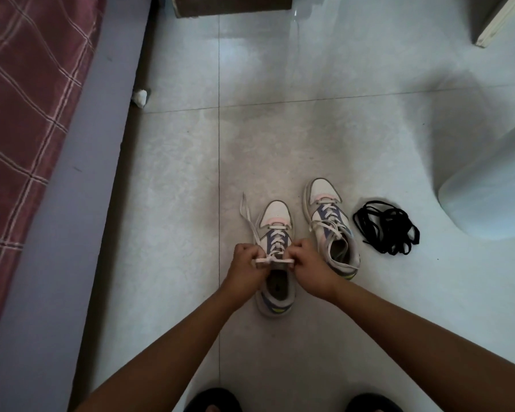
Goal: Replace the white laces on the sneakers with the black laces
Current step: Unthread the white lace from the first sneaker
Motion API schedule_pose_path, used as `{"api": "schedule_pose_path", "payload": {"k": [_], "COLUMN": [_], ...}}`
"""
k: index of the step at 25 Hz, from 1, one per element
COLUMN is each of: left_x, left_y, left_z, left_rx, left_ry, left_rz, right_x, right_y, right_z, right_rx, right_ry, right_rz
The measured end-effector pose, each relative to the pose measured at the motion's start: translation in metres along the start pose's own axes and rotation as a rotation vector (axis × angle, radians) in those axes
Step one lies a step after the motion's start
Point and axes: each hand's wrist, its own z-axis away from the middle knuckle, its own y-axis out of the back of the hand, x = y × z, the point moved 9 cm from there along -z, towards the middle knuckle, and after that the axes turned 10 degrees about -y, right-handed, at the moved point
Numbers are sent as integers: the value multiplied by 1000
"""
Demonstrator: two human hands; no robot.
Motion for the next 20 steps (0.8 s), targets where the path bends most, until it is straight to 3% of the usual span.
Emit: {"api": "schedule_pose_path", "payload": {"k": [3,6,8,10,12,14,15,17,20], "left_x": [7,17,13,-8,-35,-53,-54,-35,2], "left_y": [25,67,92,116,133,129,118,74,4], "left_z": [-1,-8,-8,-3,5,10,9,0,-9], "left_rx": [78,182,230,320,337,202,110,-28,-156], "left_ry": [139,197,225,321,458,585,573,365,78], "left_rz": [461,970,1083,928,482,-23,-242,-423,-465], "right_x": [16,22,25,36,52,48,44,28,-1], "right_y": [17,50,83,112,143,158,149,111,25], "right_z": [-1,3,9,10,11,11,11,13,15], "right_rx": [-105,-148,-78,32,189,305,303,309,152], "right_ry": [-279,-312,-259,-260,-291,-311,-340,-307,-138], "right_rz": [-743,-1404,-1526,-1544,-1184,-370,-89,137,285]}}
